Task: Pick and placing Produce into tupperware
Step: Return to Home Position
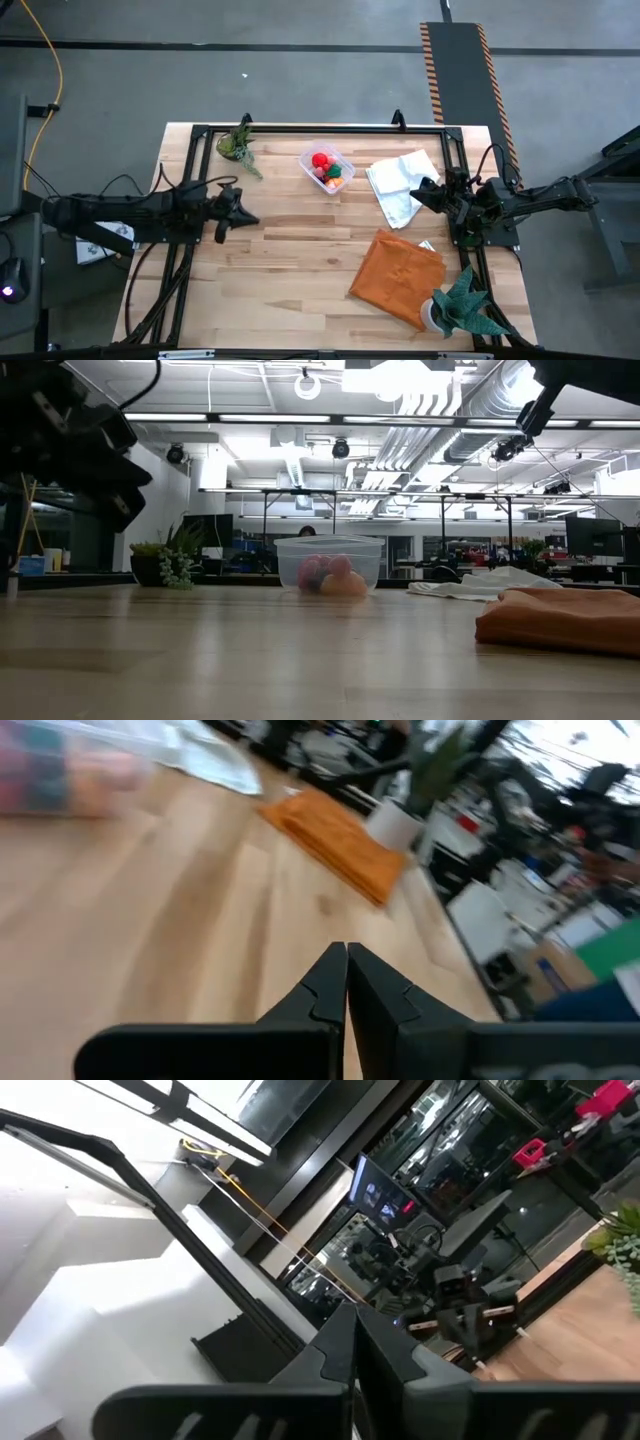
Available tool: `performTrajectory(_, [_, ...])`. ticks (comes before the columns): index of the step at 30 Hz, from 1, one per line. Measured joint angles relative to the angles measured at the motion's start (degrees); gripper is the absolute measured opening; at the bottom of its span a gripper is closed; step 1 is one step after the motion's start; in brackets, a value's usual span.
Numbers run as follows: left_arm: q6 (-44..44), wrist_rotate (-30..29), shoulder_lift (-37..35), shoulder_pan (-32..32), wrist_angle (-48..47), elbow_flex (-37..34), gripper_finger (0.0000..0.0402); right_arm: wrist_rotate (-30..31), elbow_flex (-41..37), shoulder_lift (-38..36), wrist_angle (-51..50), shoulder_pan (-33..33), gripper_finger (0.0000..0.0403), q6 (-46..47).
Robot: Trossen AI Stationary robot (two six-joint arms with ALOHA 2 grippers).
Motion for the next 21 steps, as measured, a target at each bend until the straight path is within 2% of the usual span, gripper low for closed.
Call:
performTrajectory(7, [0.03,0.04,-4.98,-5.26,-0.59,0.0,0.0001,-0.55,0.0,-0.67,0.19,-0.06,0.0,-4.48])
performTrajectory(13, [0.11,0.01,-9.22,-5.52,-0.56,0.0,0.0003,-2.42,0.0,-4.82,1.95,-0.04,0.0,-13.87])
performTrajectory(17, [0.09,0.02,-9.91,-5.55,-0.57,0.0,0.0001,0.06,0.0,-8.06,1.8,-0.06,0.0,-22.34])
performTrajectory(21, [0.09,0.02,-9.91,-5.55,-0.57,0.0,0.0003,0.23,0.0,-10.04,0.86,-0.07,0.0,-26.38])
